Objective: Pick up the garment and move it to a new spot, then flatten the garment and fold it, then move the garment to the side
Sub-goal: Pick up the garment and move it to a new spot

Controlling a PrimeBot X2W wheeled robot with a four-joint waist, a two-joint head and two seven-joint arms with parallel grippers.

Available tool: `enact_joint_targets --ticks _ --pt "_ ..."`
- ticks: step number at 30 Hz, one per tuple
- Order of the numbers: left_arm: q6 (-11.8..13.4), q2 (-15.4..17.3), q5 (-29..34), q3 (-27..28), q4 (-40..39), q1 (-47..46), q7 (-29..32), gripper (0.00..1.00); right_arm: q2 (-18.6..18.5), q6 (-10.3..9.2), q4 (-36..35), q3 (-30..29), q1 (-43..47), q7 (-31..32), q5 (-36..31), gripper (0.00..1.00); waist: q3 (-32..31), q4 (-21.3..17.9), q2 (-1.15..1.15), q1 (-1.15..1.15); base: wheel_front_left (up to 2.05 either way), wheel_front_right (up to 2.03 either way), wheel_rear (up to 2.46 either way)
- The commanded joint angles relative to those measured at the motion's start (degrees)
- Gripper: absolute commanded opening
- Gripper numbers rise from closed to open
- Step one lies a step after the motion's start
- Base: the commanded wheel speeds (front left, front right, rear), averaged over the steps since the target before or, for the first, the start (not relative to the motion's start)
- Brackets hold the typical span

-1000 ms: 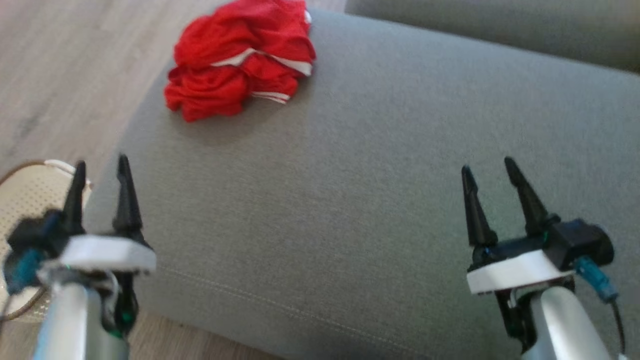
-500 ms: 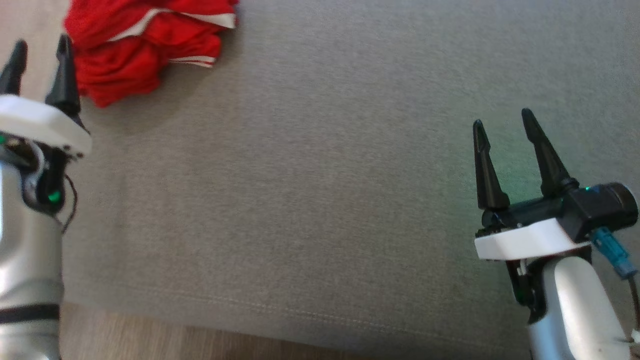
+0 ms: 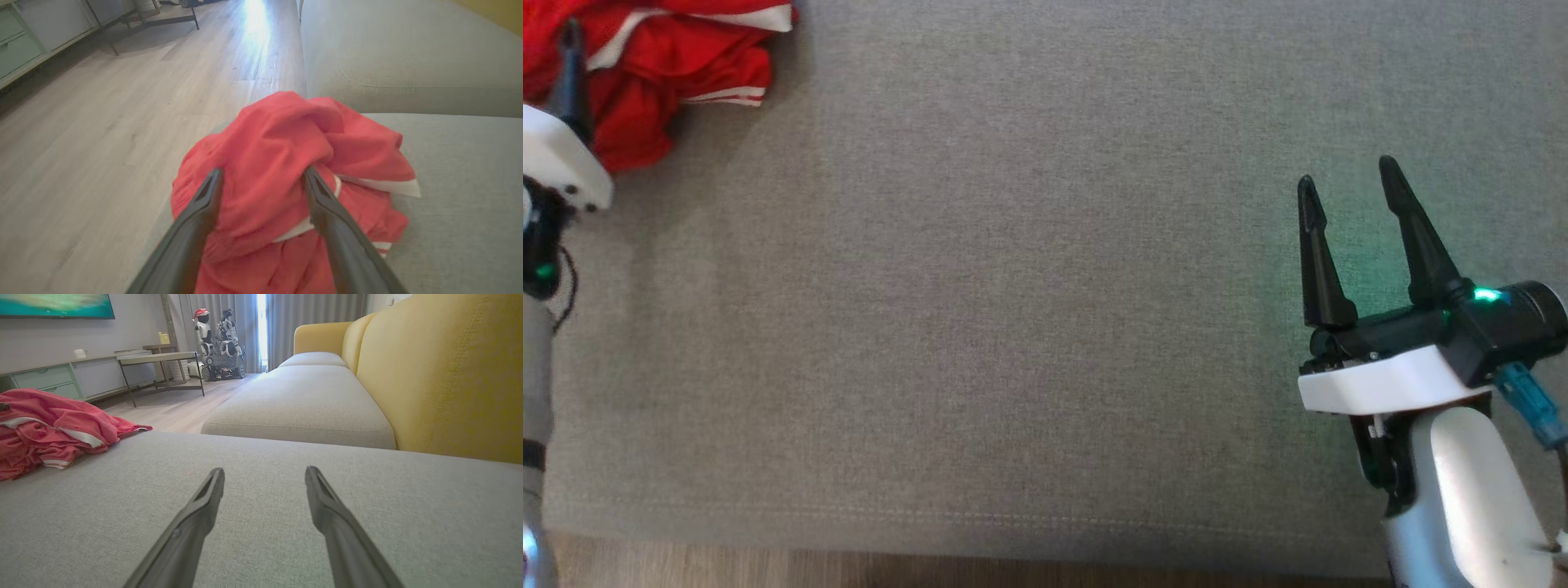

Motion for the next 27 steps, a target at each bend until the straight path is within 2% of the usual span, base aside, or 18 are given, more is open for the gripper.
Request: enact_joint_targets --ticks 1,6,7,8,16,21,27 --pt "0.5 4.1 0.8 1.6 -0.5 -3.3 -0.7 1.00 -0.2 0.44 -2.0 1.6 -1.5 -0.8 0.3 1.00 0.4 -0.5 0.00 -0.01 0.00 0.00 0.00" --pt "0.5 3.9 1.5 0.3 4.1 -5.9 -1.5 1.00 -0.2 0.44 -1.9 1.3 -1.4 -1.2 0.4 1.00 1.1 -0.9 0.00 -0.01 0.00 0.00 0.00" --pt "0.4 3.8 1.5 0.1 5.0 -6.3 -1.5 0.53 -0.2 0.44 -1.9 1.2 -1.4 -1.2 0.4 1.00 1.1 -0.9 0.00 -0.01 0.00 0.00 0.00" --pt "0.3 3.8 1.5 -0.1 5.8 -6.8 -1.7 0.00 -0.2 0.44 -1.9 1.2 -1.4 -1.3 0.4 1.00 1.2 -0.9 0.00 -0.01 0.00 0.00 0.00" --pt "1.6 4.5 3.5 -1.2 6.9 -9.0 -10.0 0.00 -0.2 0.44 0.3 1.4 -1.4 -2.2 1.5 1.00 -2.0 -0.6 0.00 -0.01 0.00 0.00 0.00" --pt "2.7 5.0 5.3 -1.8 0.9 -9.0 -12.0 0.00 -0.2 0.44 2.7 2.0 -1.0 -3.4 3.1 1.00 -6.5 -1.0 0.00 -0.01 0.00 0.00 0.00" --pt "2.8 4.8 7.4 -3.5 -8.0 -7.7 -12.2 0.00 -0.2 0.44 4.7 2.6 -0.2 -4.5 5.3 1.00 -10.8 -2.1 0.00 -0.01 0.00 0.00 0.00"
